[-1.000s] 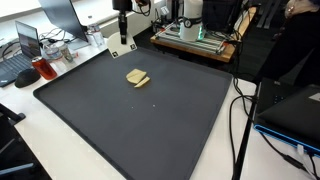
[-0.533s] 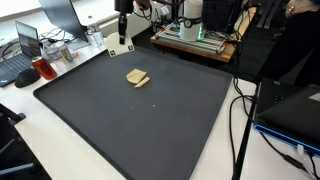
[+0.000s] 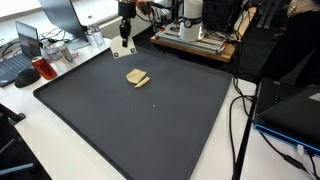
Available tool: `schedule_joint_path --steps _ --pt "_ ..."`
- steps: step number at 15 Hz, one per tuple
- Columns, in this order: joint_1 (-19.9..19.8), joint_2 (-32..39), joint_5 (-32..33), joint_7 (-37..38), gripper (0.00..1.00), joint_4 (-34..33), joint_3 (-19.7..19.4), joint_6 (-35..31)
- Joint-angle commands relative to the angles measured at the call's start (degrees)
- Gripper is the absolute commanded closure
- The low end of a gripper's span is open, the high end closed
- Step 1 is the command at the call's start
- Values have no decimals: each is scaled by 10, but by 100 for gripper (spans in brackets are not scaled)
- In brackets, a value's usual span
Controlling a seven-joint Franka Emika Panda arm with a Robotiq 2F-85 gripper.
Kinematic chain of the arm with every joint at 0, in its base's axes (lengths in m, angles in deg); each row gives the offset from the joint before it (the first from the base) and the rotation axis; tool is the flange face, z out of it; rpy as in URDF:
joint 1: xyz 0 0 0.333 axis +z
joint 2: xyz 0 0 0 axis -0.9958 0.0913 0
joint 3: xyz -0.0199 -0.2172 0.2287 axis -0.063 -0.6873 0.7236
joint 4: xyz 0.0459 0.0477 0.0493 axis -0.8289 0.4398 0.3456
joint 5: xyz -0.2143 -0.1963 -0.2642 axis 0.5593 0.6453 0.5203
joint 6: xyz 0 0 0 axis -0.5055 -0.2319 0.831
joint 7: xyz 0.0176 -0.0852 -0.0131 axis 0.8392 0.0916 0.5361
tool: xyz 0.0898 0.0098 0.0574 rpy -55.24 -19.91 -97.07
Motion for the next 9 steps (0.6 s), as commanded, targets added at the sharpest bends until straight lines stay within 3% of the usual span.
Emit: schedule_joint_path --steps 1,9 --pt "10 10 -80 -22 99 5 -7 -10" --pt "6 31 -284 -153 99 -9 -3 3"
